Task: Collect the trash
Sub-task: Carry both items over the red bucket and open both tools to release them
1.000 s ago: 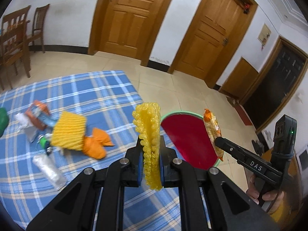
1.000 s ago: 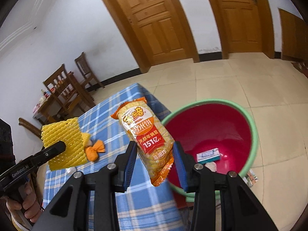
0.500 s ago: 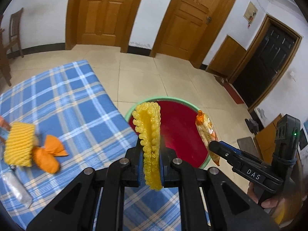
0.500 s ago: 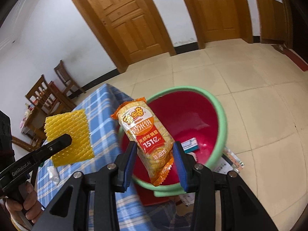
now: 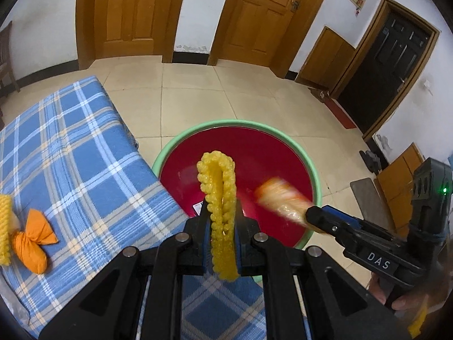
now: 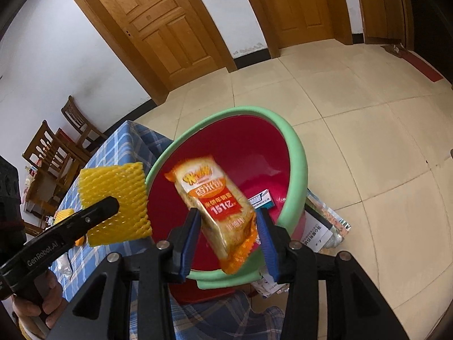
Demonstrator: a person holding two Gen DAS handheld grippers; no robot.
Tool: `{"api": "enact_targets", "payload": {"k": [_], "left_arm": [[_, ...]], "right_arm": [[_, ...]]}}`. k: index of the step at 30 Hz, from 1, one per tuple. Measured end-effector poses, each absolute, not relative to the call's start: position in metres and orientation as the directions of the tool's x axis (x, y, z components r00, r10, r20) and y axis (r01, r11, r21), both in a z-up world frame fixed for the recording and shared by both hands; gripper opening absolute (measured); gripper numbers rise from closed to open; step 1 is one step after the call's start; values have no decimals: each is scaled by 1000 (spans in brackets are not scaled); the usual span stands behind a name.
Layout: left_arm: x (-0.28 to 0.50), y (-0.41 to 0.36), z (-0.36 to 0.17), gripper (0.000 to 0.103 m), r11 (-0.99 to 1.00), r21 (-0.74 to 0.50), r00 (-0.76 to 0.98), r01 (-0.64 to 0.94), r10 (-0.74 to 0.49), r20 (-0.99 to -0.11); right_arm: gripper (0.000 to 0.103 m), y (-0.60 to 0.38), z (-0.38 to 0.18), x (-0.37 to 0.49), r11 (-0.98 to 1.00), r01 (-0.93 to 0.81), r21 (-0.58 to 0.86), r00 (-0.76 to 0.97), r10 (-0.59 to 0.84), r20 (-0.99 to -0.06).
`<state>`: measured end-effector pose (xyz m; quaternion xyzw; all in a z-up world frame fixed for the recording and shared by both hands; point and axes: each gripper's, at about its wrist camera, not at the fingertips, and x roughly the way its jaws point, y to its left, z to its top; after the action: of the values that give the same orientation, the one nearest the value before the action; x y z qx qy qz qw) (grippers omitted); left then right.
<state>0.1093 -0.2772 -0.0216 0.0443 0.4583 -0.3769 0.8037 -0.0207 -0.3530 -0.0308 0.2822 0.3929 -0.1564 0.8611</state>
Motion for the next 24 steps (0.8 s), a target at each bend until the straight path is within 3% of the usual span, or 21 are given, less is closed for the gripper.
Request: {"api": "enact_targets", "payload": {"k": [3, 5, 7, 17, 24], "left_arm": [[110, -279, -23, 17, 707, -281, 286, 649, -569, -771], [111, -279, -23, 35, 707, -291, 282, 644, -574, -769], [111, -277, -21, 41, 710, -291, 290, 642, -575, -765], [112, -260, -20, 53, 755, -289, 322, 588, -547, -773], [110, -231, -12, 60, 796, -277, 375, 537, -520, -767]], "right_arm": [[45, -353, -29, -19, 790, 490, 369, 647, -46, -761], [45, -353, -29, -19, 789, 490, 370, 648, -45, -761], [45, -354, -29, -19, 788, 489, 374, 650, -43, -759], [45, -355, -25, -22, 787, 487, 379, 653, -40, -756], [56, -350, -22, -24, 790, 470, 393, 667, -27, -744]]}}
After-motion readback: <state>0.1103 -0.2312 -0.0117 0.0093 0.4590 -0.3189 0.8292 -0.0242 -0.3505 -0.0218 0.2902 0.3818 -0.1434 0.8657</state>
